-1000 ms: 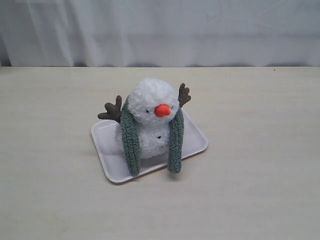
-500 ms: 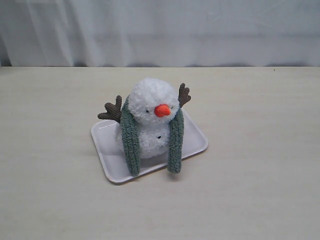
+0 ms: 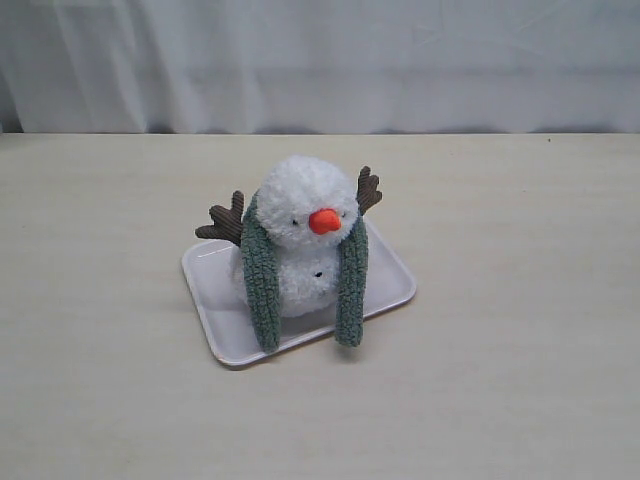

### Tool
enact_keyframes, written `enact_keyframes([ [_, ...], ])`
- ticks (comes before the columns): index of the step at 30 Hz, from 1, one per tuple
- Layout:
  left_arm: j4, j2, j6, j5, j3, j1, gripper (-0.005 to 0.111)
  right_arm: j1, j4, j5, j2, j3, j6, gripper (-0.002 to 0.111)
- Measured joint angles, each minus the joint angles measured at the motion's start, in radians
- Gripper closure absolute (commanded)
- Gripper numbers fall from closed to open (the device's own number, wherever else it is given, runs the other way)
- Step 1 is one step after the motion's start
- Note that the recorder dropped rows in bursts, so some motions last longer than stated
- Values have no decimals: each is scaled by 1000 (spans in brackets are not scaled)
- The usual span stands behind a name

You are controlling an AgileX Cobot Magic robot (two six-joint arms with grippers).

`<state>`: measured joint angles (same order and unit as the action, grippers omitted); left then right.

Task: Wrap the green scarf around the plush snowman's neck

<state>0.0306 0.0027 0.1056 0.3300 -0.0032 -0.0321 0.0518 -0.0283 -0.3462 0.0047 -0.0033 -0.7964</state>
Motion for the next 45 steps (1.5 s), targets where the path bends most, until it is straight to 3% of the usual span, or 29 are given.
enact_keyframes([
  [6,0,0,0,0,0,0,107,0,-13,0,0,0,97,104],
  [15,0,0,0,2,0,0,107,0,127,79,0,0,718,104],
  [45,0,0,0,2,0,0,107,0,239,93,0,0,756,104],
])
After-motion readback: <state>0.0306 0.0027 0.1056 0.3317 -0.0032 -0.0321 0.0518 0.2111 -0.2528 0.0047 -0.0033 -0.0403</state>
